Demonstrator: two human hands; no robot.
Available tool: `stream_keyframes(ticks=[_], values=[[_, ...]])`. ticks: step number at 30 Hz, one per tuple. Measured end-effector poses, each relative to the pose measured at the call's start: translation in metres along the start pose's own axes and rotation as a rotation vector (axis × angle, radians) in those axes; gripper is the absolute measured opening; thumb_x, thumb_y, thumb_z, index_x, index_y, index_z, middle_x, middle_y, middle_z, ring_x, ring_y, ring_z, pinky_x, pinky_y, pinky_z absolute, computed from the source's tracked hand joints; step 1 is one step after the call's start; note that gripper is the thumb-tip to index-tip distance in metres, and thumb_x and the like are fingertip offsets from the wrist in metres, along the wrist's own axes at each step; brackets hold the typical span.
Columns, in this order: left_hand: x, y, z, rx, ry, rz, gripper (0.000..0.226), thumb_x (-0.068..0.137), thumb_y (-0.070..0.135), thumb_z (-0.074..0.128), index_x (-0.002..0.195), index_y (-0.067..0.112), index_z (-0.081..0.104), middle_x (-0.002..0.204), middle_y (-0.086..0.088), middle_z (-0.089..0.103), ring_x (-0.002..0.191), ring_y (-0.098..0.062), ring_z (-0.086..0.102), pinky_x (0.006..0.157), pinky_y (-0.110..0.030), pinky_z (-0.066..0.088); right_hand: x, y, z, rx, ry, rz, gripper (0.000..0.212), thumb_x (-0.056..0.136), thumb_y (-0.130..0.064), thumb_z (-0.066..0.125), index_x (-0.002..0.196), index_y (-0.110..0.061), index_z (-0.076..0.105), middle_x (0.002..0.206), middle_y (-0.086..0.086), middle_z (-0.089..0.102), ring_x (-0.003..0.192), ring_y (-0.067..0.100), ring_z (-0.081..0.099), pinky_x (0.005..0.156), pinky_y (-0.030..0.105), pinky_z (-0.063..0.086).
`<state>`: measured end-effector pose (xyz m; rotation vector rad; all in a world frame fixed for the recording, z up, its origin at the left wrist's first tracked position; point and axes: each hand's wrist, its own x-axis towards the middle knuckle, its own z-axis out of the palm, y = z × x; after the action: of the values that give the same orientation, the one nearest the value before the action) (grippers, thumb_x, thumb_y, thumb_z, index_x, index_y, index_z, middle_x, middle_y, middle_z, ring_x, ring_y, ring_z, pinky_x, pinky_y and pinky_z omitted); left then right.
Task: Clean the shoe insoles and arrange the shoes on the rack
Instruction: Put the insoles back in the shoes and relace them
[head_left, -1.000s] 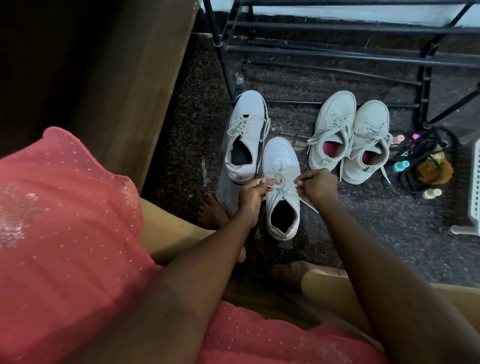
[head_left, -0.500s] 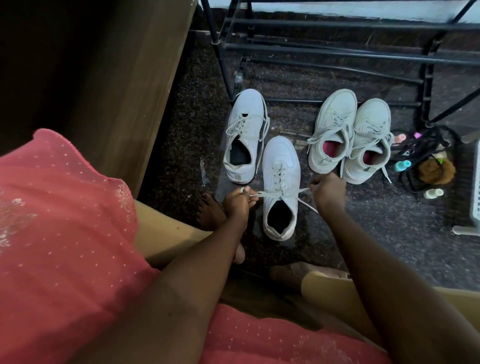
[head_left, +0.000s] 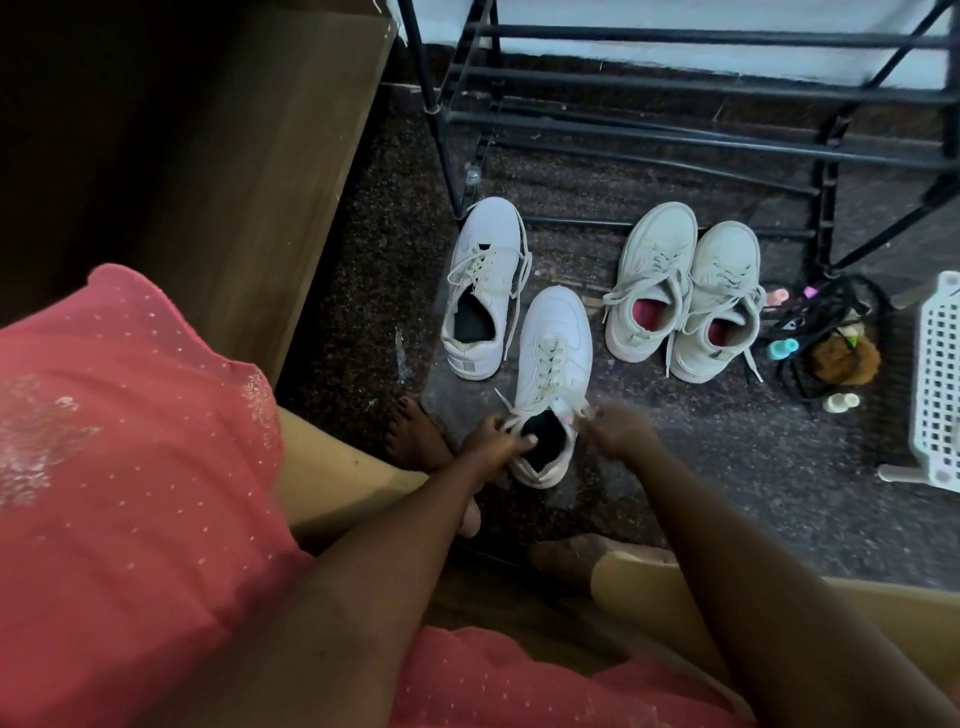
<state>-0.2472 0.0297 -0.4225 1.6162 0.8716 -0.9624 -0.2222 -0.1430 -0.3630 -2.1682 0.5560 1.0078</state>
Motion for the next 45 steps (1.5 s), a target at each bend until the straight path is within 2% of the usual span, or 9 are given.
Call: stream_keyframes(ticks=[3,9,14,20,24,30,35,40,45], values=[[-0.007,-0.004,0.013,0.078,-0.038,-0.032,0.046,0.076,0.012,0.068,0.119,0.012,0.053,0.111,-0.014,0.061,0.091,-0.030,0.063,0.072,-0.040,0.056,-0.001,-0.002,0.023,0.074,-0.180,0.070,0.033,0.084,-0.034,0.068,0.077,-0.003,0.058,0.074,0.014,0.061,0.063,0.023,0.058,0.055,0.028,0.045],[0.041,0.011,0.023,0.073,0.132,0.101,0.055,0.055,0.017,0.052,0.109,0.007,0.060,0.108,-0.022,0.062,0.094,-0.034,0.065,0.074,-0.049,0.058,0.015,-0.017,0.019,0.070,0.024,0.049,0.014,0.082,-0.005,0.056,0.084,0.006,0.064,0.086,0.020,0.068,0.082,0.026,0.066,0.065,0.032,0.053],[0.024,0.086,0.023,0.043,0.115,0.194,0.031,0.081,0.004,0.056,0.112,0.000,0.056,0.105,-0.021,0.060,0.095,-0.036,0.064,0.076,-0.051,0.057,0.040,-0.049,-0.009,0.146,0.240,0.043,0.022,0.084,-0.007,0.053,0.100,0.008,0.061,0.099,0.024,0.065,0.095,0.033,0.063,0.072,0.033,0.048],[0.034,0.112,0.025,0.127,0.118,0.192,0.039,0.084,0.002,0.055,0.122,-0.002,0.048,0.115,-0.021,0.056,0.101,-0.037,0.060,0.078,-0.048,0.057,0.058,-0.065,-0.019,0.172,0.279,0.109,0.016,0.084,0.001,0.053,0.098,0.006,0.060,0.102,0.025,0.065,0.093,0.034,0.065,0.069,0.037,0.052],[0.035,0.098,0.024,0.237,0.140,0.282,0.037,0.088,0.021,0.056,0.116,-0.003,0.054,0.112,-0.024,0.062,0.102,-0.037,0.062,0.086,-0.045,0.054,0.054,-0.064,-0.011,0.148,0.319,0.117,0.022,0.090,-0.001,0.048,0.108,0.008,0.056,0.116,0.025,0.056,0.107,0.036,0.057,0.079,0.035,0.046],[0.002,0.101,-0.010,0.370,0.737,0.507,0.029,0.094,0.024,0.047,0.118,0.018,0.063,0.111,-0.016,0.063,0.098,-0.032,0.059,0.078,-0.035,0.047,0.041,-0.081,0.008,-0.163,0.652,-0.148,0.028,0.090,0.003,0.040,0.114,0.004,0.055,0.118,0.022,0.052,0.109,0.036,0.051,0.084,0.040,0.044],[0.024,0.098,-0.053,0.261,0.748,0.282,0.051,0.094,0.016,0.050,0.143,0.014,0.035,0.144,-0.014,0.039,0.129,-0.030,0.040,0.100,-0.034,0.033,0.051,-0.106,0.039,-0.334,0.245,-0.558,0.051,0.088,0.003,0.044,0.138,-0.009,0.042,0.136,0.020,0.039,0.123,0.037,0.043,0.096,0.039,0.040],[0.024,0.093,-0.066,0.310,0.543,0.281,0.042,0.091,0.012,0.052,0.133,0.011,0.051,0.132,-0.015,0.056,0.121,-0.030,0.052,0.095,-0.030,0.039,0.043,-0.115,0.062,-0.626,0.025,-0.609,0.056,0.094,-0.004,0.042,0.147,-0.006,0.023,0.156,0.012,0.012,0.143,0.030,0.013,0.114,0.035,0.016],[0.013,0.069,-0.059,0.248,0.434,0.128,0.049,0.085,0.013,0.061,0.132,0.012,0.047,0.131,-0.015,0.056,0.117,-0.031,0.054,0.091,-0.031,0.043,0.022,-0.102,0.073,-0.579,-0.033,-0.532,0.038,0.095,-0.010,0.040,0.131,0.002,0.044,0.138,0.019,0.041,0.134,0.030,0.031,0.109,0.035,0.025]])
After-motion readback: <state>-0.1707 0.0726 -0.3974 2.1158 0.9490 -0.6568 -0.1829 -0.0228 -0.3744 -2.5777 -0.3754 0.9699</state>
